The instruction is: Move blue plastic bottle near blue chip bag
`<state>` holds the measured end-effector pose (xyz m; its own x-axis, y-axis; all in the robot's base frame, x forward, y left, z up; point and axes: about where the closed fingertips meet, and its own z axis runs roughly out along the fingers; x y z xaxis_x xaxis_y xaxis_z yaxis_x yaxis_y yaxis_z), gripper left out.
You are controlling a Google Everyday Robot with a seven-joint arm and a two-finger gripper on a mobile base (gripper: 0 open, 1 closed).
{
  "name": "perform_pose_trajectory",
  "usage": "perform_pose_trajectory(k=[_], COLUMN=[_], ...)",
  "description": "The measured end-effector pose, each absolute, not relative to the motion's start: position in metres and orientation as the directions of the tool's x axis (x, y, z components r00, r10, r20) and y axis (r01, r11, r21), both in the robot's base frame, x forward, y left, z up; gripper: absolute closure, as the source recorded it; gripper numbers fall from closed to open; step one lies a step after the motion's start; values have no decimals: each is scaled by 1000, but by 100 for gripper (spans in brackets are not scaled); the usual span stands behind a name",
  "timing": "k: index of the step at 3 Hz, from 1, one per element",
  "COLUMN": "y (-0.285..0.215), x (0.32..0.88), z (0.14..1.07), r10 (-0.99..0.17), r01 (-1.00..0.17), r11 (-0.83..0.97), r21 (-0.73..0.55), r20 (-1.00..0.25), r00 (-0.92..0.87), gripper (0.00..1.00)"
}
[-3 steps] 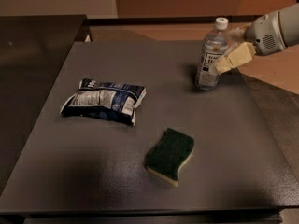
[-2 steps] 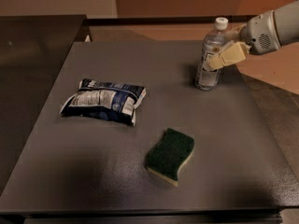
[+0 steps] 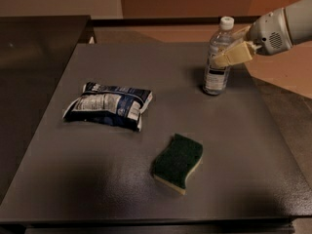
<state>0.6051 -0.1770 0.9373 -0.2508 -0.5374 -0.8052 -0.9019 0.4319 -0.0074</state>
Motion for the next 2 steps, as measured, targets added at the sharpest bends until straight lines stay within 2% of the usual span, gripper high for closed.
perform_pose_trajectory(k=[1, 2], y=[-160, -135], x=[599, 592], z=[953, 969], r10=[-536, -538], r01=[-917, -938], r11=[399, 348], r21=[-12, -16], r20=[-814, -822], r00=[-222, -185], gripper=[95, 100])
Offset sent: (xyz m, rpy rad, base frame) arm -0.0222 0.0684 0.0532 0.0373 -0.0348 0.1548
